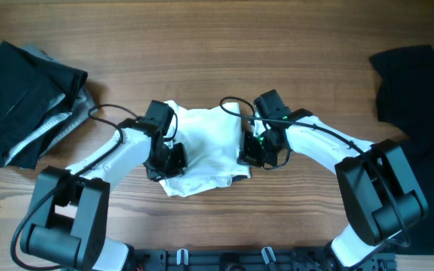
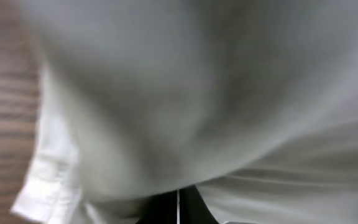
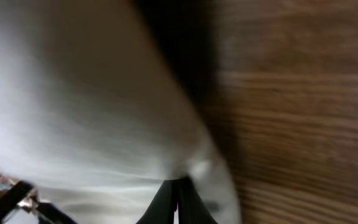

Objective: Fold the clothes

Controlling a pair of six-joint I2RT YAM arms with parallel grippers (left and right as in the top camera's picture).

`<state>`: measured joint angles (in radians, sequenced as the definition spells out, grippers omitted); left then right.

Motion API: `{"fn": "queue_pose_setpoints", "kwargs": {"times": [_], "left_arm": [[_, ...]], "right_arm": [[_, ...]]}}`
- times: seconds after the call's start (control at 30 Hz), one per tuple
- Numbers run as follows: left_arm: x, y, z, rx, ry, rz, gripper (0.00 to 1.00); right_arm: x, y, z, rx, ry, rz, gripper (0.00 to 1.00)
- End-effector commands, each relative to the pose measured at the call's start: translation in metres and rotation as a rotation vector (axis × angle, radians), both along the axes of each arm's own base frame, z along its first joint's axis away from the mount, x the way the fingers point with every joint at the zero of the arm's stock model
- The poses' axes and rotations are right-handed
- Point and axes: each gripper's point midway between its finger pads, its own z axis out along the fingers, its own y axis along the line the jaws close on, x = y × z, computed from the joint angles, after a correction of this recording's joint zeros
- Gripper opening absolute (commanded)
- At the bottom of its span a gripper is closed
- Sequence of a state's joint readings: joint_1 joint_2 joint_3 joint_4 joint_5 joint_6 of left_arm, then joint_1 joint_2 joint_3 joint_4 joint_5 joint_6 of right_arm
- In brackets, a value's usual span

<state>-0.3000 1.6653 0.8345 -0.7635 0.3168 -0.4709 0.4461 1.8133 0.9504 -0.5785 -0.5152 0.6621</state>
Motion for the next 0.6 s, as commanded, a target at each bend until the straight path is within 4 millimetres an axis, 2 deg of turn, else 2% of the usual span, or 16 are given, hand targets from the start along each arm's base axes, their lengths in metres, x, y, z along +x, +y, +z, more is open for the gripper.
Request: {"fn": "queue_pose_setpoints", "kwargs": {"times": [0.0,0.1,0.17,0.27,0.33,0.37,0.43,0.5,0.57], "left_arm": [[-0.003,0.040,0.002,0.117,0.009,0.052,0.05],[0.011,0.039,0.031,0.034,-0.063,0.053,0.12],[0.023,0.029,0.056,-0.054,-0.140,0.038,0.24],[0.047,0.020,0.090,-0.115,-0.308,0.021,0.42],[0.064,0.018,0.108,-0.132,-0.428,0.018,0.48],[0.072,0.018,0.114,-0.135,-0.475,0.017,0.47],[0.086,0.017,0.119,-0.133,-0.539,0.017,0.32],[0.097,0.022,0.111,-0.098,-0.560,0.024,0.19],[0.104,0.028,0.096,-0.050,-0.556,0.035,0.13]], "right_arm": [[0.005,-0.010,0.005,-0.048,-0.057,0.003,0.06],[0.013,-0.007,0.020,-0.025,-0.147,0.068,0.09],[0.022,-0.004,0.034,-0.009,-0.220,0.092,0.09],[0.046,0.010,0.068,0.066,-0.385,0.121,0.09],[0.060,0.021,0.091,0.136,-0.487,0.121,0.06],[0.066,0.026,0.100,0.164,-0.528,0.121,0.07],[0.076,0.032,0.110,0.199,-0.582,0.114,0.06],[0.080,0.033,0.107,0.199,-0.570,0.083,0.07],[0.080,0.033,0.096,0.193,-0.539,0.068,0.07]]}}
